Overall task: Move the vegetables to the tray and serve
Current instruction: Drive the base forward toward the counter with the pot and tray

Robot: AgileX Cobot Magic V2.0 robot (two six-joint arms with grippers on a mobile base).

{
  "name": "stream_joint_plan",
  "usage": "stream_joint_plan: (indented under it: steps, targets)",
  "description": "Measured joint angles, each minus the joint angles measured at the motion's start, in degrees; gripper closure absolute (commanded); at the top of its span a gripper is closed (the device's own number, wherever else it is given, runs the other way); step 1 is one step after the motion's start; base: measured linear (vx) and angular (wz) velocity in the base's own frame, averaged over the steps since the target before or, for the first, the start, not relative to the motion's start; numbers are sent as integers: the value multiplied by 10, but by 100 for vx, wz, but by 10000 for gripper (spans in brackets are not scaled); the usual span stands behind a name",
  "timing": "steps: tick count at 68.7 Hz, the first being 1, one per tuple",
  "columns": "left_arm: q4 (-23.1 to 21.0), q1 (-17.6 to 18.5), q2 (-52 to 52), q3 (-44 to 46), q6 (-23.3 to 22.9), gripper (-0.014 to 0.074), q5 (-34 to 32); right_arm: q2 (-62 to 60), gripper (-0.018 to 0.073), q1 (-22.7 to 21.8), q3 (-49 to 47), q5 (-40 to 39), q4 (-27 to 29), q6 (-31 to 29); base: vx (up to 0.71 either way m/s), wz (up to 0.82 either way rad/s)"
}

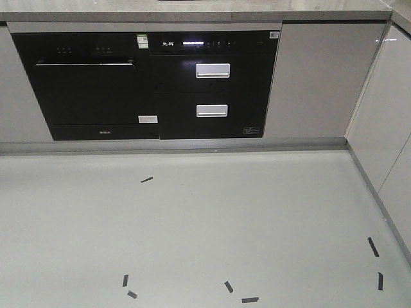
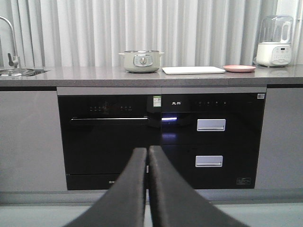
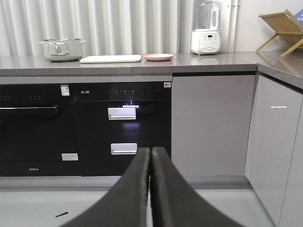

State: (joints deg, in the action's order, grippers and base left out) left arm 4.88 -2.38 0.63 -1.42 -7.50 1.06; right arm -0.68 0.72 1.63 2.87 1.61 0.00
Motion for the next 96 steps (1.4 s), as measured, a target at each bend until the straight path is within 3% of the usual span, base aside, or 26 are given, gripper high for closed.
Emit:
stream_joint_plan:
  steps: [96]
  targets:
    - [0,0,0,0,0,603,0,0,564,0,0,0,0,0,12,0]
